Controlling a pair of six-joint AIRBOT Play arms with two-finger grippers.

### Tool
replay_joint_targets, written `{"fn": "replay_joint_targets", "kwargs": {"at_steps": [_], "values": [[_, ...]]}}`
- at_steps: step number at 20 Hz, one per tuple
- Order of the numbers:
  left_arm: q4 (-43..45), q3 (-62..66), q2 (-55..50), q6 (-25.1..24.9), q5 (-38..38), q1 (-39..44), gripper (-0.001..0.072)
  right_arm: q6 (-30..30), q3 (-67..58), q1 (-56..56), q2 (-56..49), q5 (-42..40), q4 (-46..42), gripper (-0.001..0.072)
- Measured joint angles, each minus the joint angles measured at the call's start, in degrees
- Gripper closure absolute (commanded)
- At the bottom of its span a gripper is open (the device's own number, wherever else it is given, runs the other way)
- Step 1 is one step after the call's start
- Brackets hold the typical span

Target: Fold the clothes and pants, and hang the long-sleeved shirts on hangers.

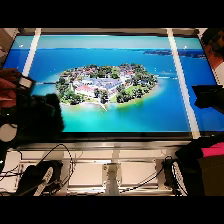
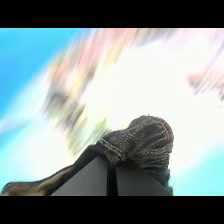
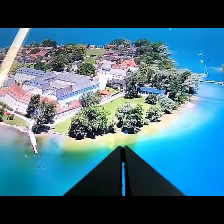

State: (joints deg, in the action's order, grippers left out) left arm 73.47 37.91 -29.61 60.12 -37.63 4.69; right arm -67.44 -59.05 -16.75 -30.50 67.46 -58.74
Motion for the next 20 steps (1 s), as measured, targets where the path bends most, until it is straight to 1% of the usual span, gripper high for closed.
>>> {"fn": "replay_joint_targets", "kwargs": {"at_steps": [4,6,7,11,14,19,20], "values": [[-21.16,1.99,-0.31,0.02,7.41,6.95,0.0682,0.0,0.0,-0.02,0.0,-0.26,0.0,0.0672],[-28.87,2.36,-2.27,-0.11,9.7,11.58,0.0681,0.0,0.0,-0.02,0.0,-2.43,0.02,0.0671],[-31.32,2.47,-3.74,-0.17,10.47,14.08,0.0681,0.0,0.0,0.0,0.0,-3.8,0.15,0.0672],[-37.07,2.69,-12.7,-0.39,12.46,25.86,0.0681,0.0,0.0,0.0,0.0,-6.71,1.16,0.0672],[-41.07,3.21,-21.33,-0.55,15.58,35.41,0.0681,-0.02,0.0,0.0,0.0,-7.56,1.57,0.0672],[-43.63,7.85,-33.38,-0.55,18.18,47.47,0.0673,0.0,0.0,0.0,0.0,-8.0,1.75,0.0672],[-43.82,8.81,-34.8,-0.57,18.38,48.92,0.0512,-0.02,0.0,0.0,0.0,-8.09,1.79,0.0672]]}}
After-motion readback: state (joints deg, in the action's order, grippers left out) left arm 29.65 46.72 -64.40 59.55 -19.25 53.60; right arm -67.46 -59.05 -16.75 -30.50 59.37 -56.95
